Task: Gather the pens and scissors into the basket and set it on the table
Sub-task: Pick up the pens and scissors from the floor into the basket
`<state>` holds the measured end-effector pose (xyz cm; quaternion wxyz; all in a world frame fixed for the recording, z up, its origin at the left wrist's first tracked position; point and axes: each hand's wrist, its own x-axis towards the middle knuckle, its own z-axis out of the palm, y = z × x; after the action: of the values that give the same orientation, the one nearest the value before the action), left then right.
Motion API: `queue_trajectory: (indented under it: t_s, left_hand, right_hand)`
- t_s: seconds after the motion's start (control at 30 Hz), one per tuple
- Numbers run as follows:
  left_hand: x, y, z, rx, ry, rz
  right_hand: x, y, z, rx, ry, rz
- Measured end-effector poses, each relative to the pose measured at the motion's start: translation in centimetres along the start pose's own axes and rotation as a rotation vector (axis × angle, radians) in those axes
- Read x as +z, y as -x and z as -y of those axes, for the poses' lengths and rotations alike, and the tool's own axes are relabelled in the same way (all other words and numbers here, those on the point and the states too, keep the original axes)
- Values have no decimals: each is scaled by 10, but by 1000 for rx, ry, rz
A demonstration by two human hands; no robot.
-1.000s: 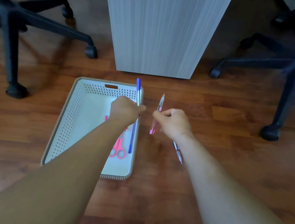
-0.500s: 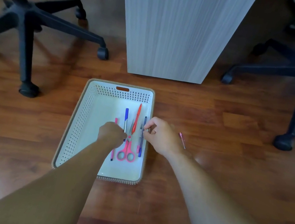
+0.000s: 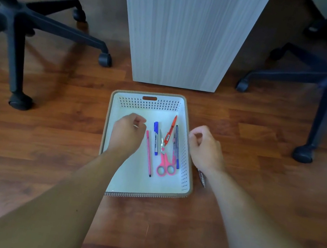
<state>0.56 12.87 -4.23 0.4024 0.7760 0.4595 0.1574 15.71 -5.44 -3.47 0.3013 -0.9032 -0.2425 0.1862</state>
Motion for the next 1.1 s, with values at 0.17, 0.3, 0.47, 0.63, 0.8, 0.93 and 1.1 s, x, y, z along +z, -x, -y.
queue_trajectory:
  t_s: [0.17, 0.3, 0.47, 0.63, 0.8, 0.93, 1.1]
  left_hand:
    - [-8, -4, 10, 188, -226, -250]
    - [-13, 5, 37, 112, -330, -226]
    - [-18, 24, 49, 34, -246, -70]
    - [-22, 28, 41, -24, -161, -42]
    - [-25, 30, 38, -34, -156, -44]
    - [-27, 30, 39, -38, -155, -57]
    - [-23, 29, 41, -38, -150, -68]
  right_hand:
    - [-3, 1, -31, 201, 150, 31]
    - [6, 10, -50, 325, 275, 161]
    - [18, 19, -64, 368, 375, 192]
    - [21, 19, -67, 401, 380, 234]
    - [4, 10, -47, 393, 184, 132]
    - [-13, -2, -8, 319, -46, -45]
    - [-16, -5, 39, 145, -147, -53]
